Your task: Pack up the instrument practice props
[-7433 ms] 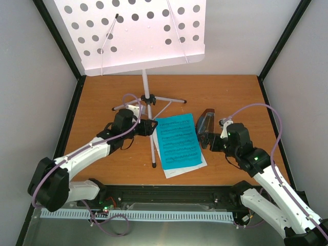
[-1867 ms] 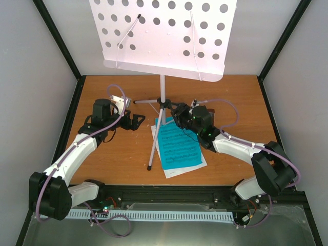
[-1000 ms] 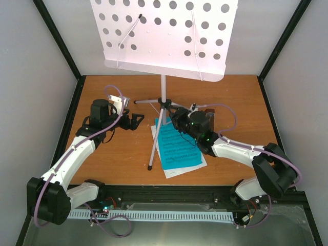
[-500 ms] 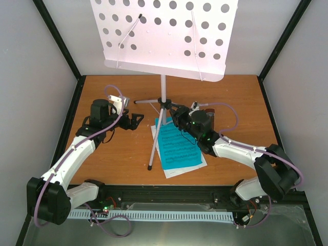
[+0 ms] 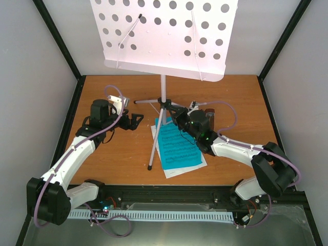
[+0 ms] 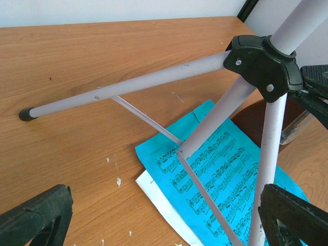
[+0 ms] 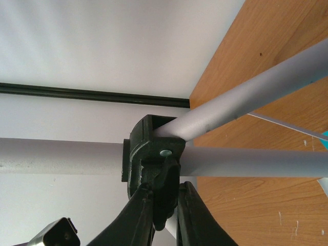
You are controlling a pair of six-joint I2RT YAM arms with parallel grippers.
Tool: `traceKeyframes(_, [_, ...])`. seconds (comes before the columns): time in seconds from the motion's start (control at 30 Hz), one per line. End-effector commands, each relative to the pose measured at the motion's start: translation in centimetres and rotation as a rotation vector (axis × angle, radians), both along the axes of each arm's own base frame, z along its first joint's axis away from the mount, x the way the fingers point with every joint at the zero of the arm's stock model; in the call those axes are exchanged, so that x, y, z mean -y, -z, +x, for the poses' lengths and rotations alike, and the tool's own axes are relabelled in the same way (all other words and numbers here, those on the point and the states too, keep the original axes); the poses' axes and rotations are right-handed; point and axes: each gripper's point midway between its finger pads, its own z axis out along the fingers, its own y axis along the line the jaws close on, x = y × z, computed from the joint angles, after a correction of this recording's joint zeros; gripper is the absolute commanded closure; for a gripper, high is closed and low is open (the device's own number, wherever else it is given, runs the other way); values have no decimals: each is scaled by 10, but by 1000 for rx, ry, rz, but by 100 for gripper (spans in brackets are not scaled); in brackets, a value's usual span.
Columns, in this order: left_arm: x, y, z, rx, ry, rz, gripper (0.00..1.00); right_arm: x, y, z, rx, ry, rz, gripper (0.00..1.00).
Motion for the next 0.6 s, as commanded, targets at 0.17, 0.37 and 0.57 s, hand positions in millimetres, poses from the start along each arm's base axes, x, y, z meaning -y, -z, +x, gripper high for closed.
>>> traceKeyframes(0.17, [-5,2,4,10,-18,24,1,3,-6,1,159,-7,-65,77])
traceKeyframes(0.37, [-4,8,7,-8,-19,34,1,3,-15,-1,281,-21,-102,73])
traceKeyframes(0.57, [-8,13,9,-18,-35,53,1,4,-9,3,298,-32,-173,71])
